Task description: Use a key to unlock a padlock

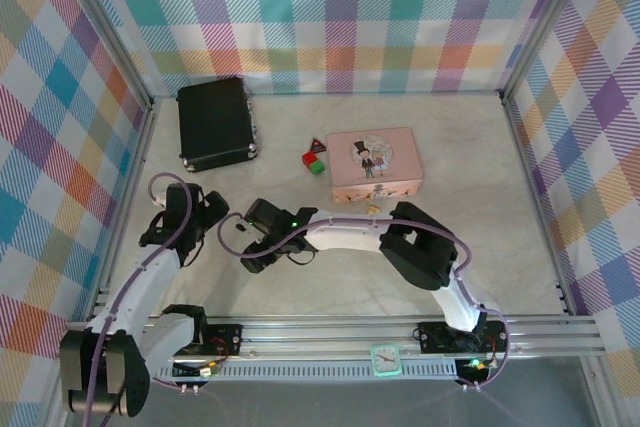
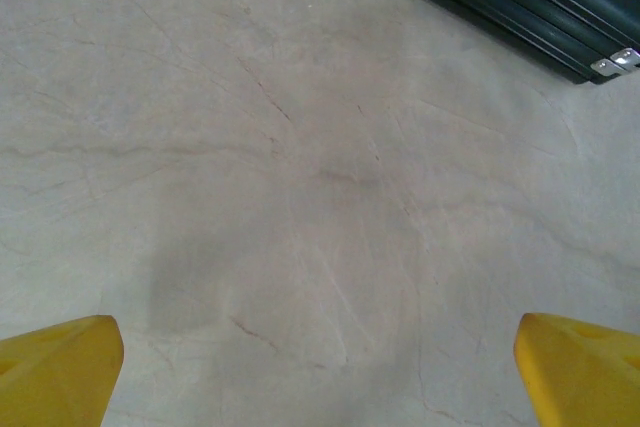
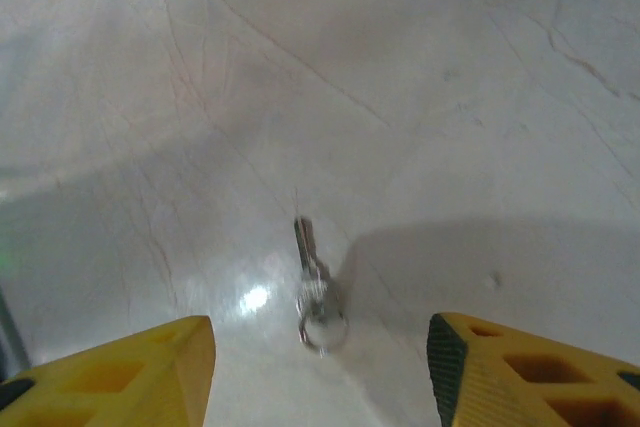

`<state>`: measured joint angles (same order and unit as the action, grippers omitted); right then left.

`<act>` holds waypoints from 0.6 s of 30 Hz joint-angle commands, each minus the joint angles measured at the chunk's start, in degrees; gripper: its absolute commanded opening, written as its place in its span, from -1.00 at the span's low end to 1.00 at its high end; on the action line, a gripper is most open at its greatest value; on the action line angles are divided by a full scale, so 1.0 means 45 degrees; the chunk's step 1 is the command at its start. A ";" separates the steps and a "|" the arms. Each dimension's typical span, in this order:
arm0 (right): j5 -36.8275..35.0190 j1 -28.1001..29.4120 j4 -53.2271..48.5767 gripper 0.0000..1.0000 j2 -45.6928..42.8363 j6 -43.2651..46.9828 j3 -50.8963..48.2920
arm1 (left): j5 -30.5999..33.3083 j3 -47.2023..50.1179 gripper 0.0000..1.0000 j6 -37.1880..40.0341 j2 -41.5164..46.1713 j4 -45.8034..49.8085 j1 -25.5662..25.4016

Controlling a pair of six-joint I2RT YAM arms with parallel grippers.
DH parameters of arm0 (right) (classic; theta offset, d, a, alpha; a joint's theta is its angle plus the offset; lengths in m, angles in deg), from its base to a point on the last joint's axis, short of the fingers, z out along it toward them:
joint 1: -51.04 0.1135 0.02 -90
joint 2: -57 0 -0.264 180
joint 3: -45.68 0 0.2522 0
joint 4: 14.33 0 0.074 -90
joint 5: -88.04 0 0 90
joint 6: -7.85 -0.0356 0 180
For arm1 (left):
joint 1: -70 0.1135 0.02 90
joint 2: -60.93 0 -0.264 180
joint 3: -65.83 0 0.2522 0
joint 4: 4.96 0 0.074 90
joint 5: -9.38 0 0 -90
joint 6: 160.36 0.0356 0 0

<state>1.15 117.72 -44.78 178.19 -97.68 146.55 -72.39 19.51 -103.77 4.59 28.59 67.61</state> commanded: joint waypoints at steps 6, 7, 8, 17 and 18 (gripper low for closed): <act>-0.1794 0.0782 -0.1960 -0.02 0.1396 0.1019 0.1794 | -0.2024 -0.0217 0.99 -0.0093 -0.0029 -0.1547 0.1145; -0.2014 0.0841 -0.2111 -0.03 0.1384 0.1010 0.1761 | -0.2024 -0.0172 0.99 -0.0065 0.0059 -0.1547 0.1193; -0.2244 0.0900 -0.2284 -0.05 0.1337 0.1020 0.1691 | -0.2024 -0.0133 0.99 -0.0068 0.0148 -0.1561 0.1229; -0.3010 0.1160 -0.2735 -0.24 0.1097 0.1064 0.0920 | -0.2006 -0.0100 0.99 -0.0019 0.0053 -0.1587 0.1321; -0.3043 0.1159 -0.2753 -0.28 0.1098 0.1049 0.0931 | -0.2005 -0.0099 0.99 -0.0034 0.0048 -0.1581 0.1323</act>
<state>-11.28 122.50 -51.60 183.80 -93.24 152.85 -80.63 19.34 -103.85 4.75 22.12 72.79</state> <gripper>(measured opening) 0.368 0.997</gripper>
